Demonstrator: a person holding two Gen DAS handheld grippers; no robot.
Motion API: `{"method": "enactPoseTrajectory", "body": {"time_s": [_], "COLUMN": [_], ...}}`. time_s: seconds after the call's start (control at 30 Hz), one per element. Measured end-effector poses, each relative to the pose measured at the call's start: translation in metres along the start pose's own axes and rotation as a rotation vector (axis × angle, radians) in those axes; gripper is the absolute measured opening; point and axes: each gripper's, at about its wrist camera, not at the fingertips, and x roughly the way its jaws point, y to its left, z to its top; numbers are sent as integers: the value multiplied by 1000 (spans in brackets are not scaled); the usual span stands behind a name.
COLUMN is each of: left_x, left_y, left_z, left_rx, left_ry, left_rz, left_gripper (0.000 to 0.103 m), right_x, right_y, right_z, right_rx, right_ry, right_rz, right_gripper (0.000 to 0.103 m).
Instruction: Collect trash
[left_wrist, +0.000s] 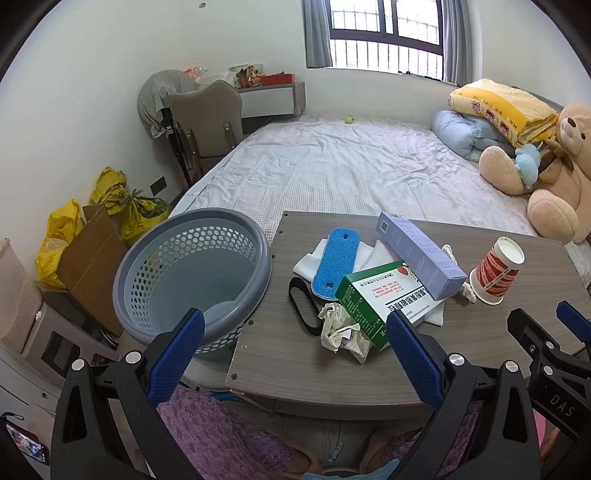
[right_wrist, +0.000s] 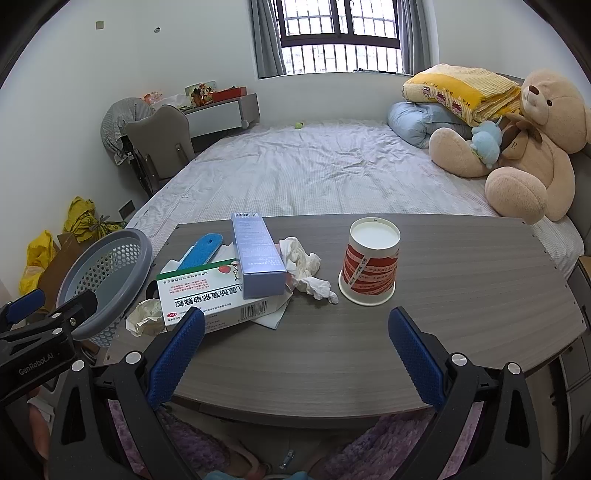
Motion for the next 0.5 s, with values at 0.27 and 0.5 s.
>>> {"method": "enactPoseTrajectory", "body": {"time_s": [0.27,0.5], "left_x": [0,1], "left_y": [1,0], "left_z": [-1,-1], "left_rx": [0,2], "left_ry": [4,8], "left_rz": [1,5], "left_gripper": [97,97], "right_x": [0,5], "right_y": [-1,-4], "right_z": [-1,-1], "right_rx": [-1,9], "right_ry": [5,11], "right_rz": [3,7], "right_gripper": [95,95]}}
